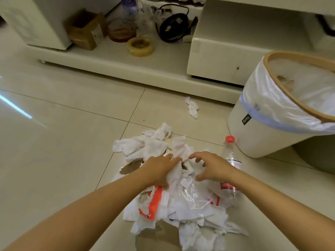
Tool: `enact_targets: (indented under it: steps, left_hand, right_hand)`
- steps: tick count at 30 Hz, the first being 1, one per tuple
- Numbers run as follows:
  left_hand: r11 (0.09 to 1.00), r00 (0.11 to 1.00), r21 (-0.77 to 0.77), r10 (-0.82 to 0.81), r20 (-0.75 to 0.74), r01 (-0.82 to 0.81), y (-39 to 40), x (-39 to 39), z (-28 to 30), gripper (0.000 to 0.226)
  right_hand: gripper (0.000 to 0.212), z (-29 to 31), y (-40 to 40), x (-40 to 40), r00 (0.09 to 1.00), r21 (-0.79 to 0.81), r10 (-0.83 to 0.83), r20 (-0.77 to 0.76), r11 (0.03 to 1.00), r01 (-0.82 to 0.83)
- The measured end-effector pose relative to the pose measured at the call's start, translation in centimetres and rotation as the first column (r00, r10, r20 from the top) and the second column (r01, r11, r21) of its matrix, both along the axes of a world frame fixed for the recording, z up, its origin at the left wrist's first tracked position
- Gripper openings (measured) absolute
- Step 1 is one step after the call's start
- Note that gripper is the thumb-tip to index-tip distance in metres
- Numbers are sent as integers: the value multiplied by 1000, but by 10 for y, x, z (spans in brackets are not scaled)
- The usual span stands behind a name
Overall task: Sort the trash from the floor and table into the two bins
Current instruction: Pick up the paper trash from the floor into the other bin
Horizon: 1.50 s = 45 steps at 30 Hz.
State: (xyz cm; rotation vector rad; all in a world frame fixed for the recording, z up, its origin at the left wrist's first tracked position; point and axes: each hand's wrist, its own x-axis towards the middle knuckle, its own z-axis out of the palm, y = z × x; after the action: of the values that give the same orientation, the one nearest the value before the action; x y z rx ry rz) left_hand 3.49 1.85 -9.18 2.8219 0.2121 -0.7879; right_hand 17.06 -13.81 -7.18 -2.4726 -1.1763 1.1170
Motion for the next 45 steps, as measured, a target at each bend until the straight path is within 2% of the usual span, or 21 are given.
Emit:
enact_targets:
  steps: [2, 5, 8, 10, 13, 17, 20, 23, 25, 30, 33, 40, 45]
  left_hand:
    - [1000, 999, 18, 11, 42, -12, 6, -1, -8, 61]
    - [985, 977, -127, 136, 162, -116, 15, -5, -6, 26]
    - [935, 913, -271, 303, 274, -229, 31, -15, 10, 18]
    - [856, 835, -412, 455, 309, -313, 41, -24, 26, 15]
    - [703, 704, -579, 650, 286, -413, 54, -38, 48, 11]
    - [560, 602, -719, 760, 247, -412, 58, -49, 68, 20]
    - [528, 580, -756, 777, 244, -388, 56, -51, 72, 24]
    - [509, 581, -761, 784, 218, -402, 52, -53, 74, 20]
    - [506, 580, -767, 785, 219, -394, 50, -54, 75, 20]
    - [472, 574, -791, 796, 191, -390, 45, -53, 80, 20]
    - [460, 568, -800, 801, 188, -384, 41, -50, 85, 21]
    - [493, 580, -798, 781, 231, -347, 35, -43, 99, 21]
    - [494, 577, -807, 779, 246, -324, 29, -34, 115, 23]
  right_hand:
    - [74, -3, -1, -2, 1000, -14, 6, 22, 1000, -6]
    - [75, -7, -3, -1, 998, -20, 15, 64, 1000, -13]
    - [76, -13, -10, 1, 996, -25, -5, 89, 1000, 7]
    - [81, -17, -12, 2, 996, -34, -29, 90, 999, 32]
    - [91, -26, -8, 3, 991, -43, -79, 112, 996, 84]
    - [94, -41, 6, 1, 981, -111, -135, 136, 982, 151]
    - [72, -45, 14, -8, 982, -126, -133, 134, 981, 150]
    - [35, -45, 19, -19, 979, -19, -134, 156, 990, 139]
    - [24, -43, 19, -22, 977, 36, -148, 153, 989, 144]
    - [26, -19, 11, -14, 968, 172, -229, 106, 963, 209]
    - [24, 0, 7, -9, 957, 269, -291, 9, 922, 278]
    - [27, 56, -14, 0, 884, 475, -423, -197, 748, 464]
    - [23, 84, -24, 0, 843, 522, -449, -298, 662, 537]
